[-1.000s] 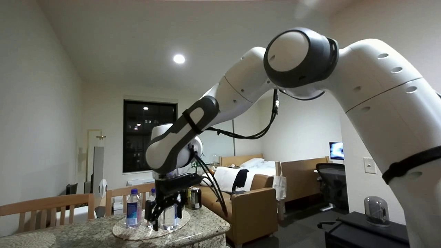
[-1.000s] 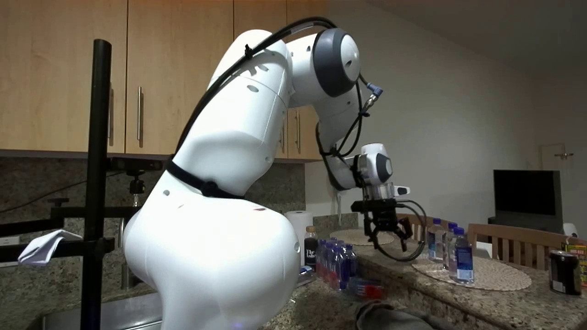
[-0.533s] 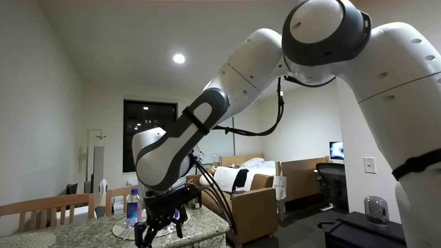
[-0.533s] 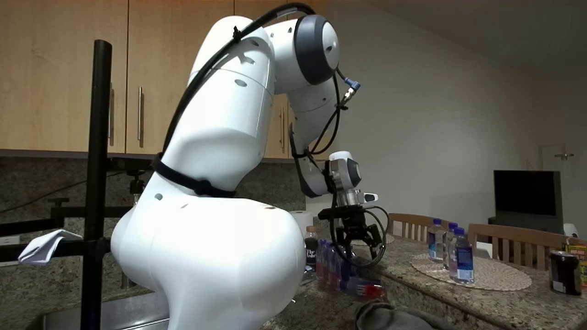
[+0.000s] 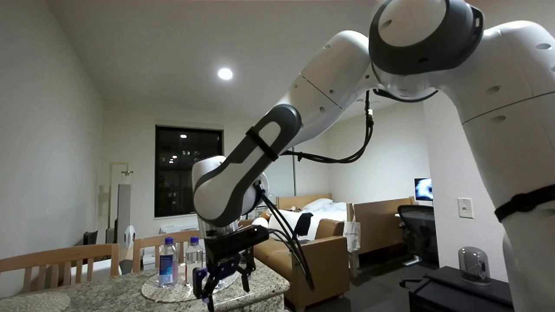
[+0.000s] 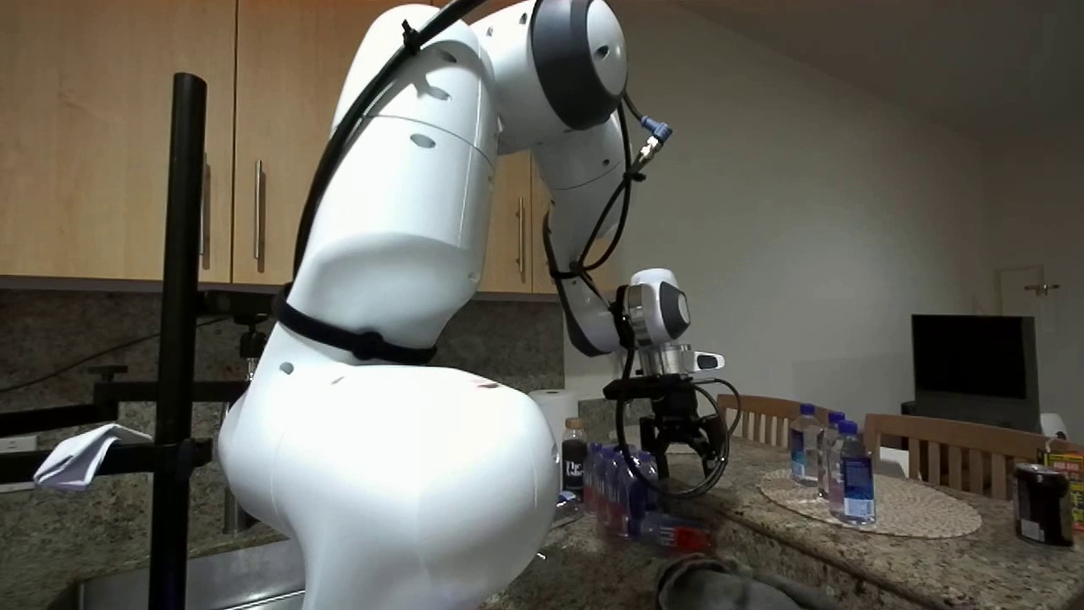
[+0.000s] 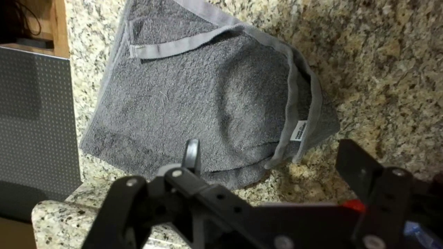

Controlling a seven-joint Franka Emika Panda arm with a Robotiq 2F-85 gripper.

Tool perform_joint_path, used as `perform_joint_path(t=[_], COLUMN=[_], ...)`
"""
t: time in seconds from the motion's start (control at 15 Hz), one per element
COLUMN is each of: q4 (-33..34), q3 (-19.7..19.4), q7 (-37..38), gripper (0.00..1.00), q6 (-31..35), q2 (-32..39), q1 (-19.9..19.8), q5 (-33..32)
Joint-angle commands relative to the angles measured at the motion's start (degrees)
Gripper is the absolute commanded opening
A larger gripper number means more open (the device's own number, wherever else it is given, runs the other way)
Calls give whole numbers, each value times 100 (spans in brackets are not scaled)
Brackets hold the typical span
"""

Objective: Unfold the towel on the counter.

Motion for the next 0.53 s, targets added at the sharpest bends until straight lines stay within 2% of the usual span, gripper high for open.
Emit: perform_joint_path(t=[0.0,0.07,0.13,0.47], q4=[-335,-380,-86,-142], q3=[114,123,96,114], q7=[-547,-732,-327,-504], gripper=[100,100,100,100], q6=[44,89,-6,-9], q2=[-322,-345,-78,-129], q1=[-305,-361,-248,-326], q5=[583,741,415,561])
